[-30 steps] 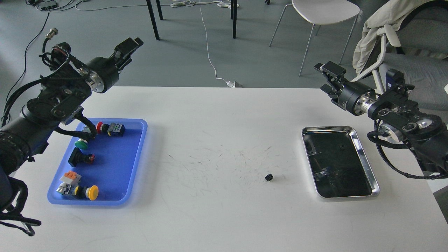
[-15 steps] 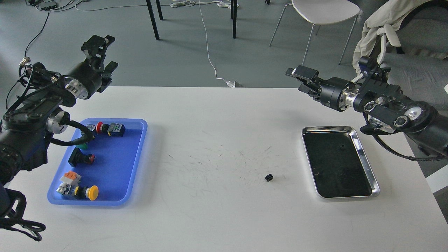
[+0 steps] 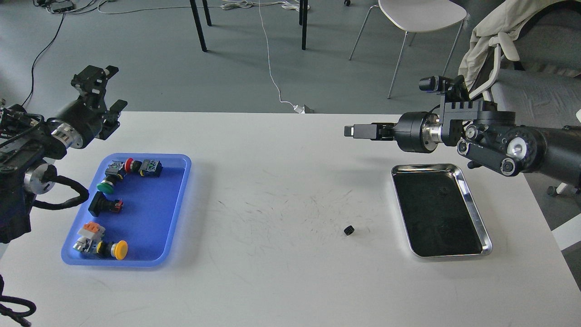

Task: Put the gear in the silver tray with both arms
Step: 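Move the right gripper toward the small black part on the table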

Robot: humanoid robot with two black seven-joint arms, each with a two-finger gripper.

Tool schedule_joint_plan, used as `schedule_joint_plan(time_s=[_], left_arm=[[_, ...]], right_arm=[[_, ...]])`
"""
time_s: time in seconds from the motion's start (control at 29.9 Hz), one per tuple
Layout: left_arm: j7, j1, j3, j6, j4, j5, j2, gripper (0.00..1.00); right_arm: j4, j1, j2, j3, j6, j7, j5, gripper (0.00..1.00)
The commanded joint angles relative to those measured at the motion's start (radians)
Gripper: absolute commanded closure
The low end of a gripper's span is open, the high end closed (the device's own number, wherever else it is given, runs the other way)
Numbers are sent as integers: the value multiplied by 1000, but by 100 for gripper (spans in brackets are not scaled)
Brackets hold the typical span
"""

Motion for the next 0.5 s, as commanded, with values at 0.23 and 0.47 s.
schedule_joint_plan(time_s=[0.23,0.47], left_arm=[[0,0,3,0,6,2,-5,8],[0,-8,3,0,9,2,-17,8]], right_arm=[[103,113,2,-7,1,0,-364,8],[197,164,9,-24,12,0,-554,8]])
